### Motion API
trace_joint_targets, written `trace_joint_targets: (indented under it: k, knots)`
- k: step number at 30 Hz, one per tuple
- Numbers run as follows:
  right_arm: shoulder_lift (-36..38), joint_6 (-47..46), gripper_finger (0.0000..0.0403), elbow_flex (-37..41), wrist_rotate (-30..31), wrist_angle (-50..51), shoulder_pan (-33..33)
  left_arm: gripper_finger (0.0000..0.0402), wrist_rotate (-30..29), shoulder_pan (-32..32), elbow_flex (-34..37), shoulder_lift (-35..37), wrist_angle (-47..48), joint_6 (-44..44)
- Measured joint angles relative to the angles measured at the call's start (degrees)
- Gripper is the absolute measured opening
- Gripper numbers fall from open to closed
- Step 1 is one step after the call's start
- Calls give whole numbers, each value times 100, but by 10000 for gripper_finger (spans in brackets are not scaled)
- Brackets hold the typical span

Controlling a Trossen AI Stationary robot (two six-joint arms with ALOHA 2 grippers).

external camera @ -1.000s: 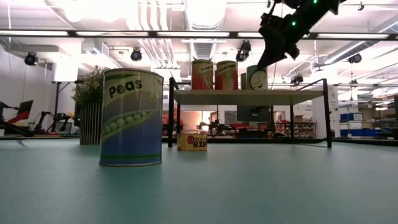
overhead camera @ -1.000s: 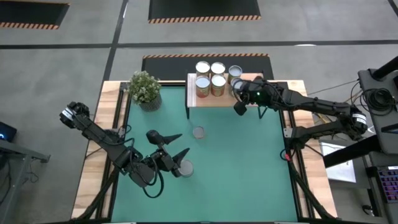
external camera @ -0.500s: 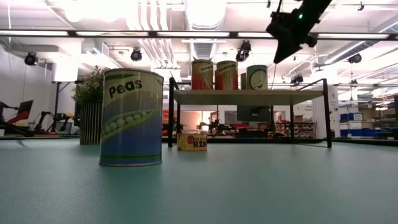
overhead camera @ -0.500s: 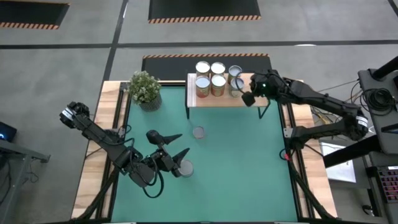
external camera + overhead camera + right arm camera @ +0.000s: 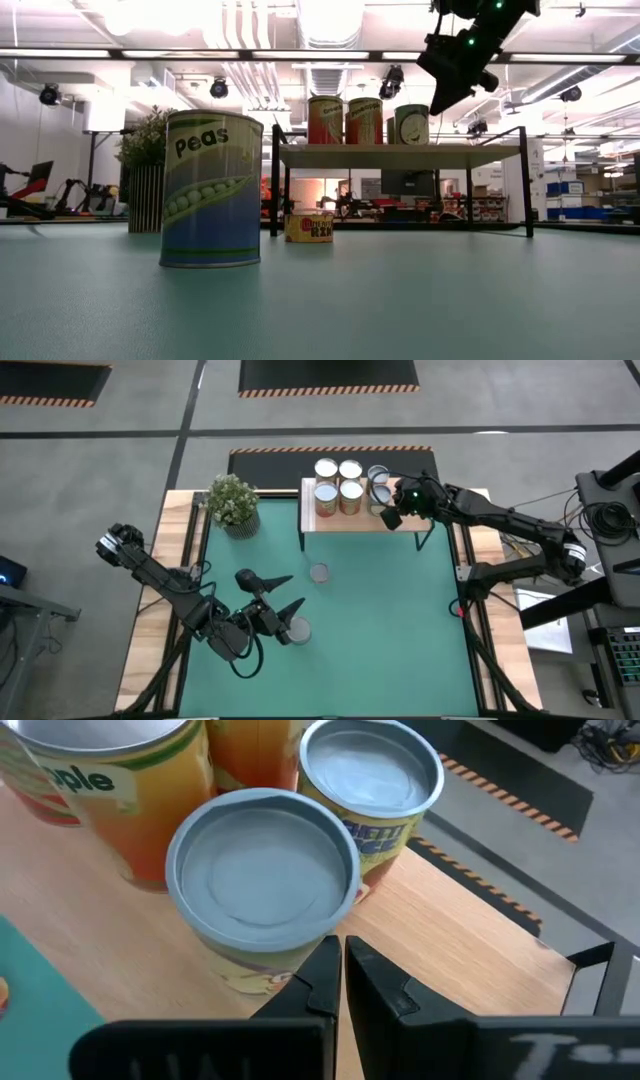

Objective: Pick and place cans onto a shelf
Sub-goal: Put the canned chicken soup on the shelf, then put the canned peas on the shelf

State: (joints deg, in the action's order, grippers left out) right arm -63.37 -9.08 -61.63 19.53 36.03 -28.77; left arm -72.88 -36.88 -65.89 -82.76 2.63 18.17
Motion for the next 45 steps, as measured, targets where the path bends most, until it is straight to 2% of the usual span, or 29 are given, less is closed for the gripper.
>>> trace_joint_targets:
  k: [9, 15, 20, 25, 32, 36, 41, 45]
  knots:
    - [51, -33, 9, 0, -2, -32, 1, 279, 0, 0, 0, -1, 0, 2]
    - [536, -199, 9, 0, -1, -20, 296, 279, 0, 0, 0, 2, 1, 0]
    - [962, -462, 9, 19, -2, -15, 1228, 279, 0, 0, 0, 1, -1, 0]
    - [1084, -688, 9, 277, 38, -264, 2538, 279, 0, 0, 0, -1, -2, -15]
    - [944, -1047, 9, 988, 809, -1047, 4240, 279, 0, -2, 0, -1, -2, -345]
    - [754, -1064, 9, 1533, 1049, -1874, 4978, 279, 0, -7, 0, 0, -4, -589]
    - [429, -892, 9, 2278, 1054, -3324, 5566, 279, 0, -13, 0, 1, -6, -905]
    - [153, -768, 9, 2670, 1050, -4148, 5829, 279, 313, -20, 0, 2, 171, -1727]
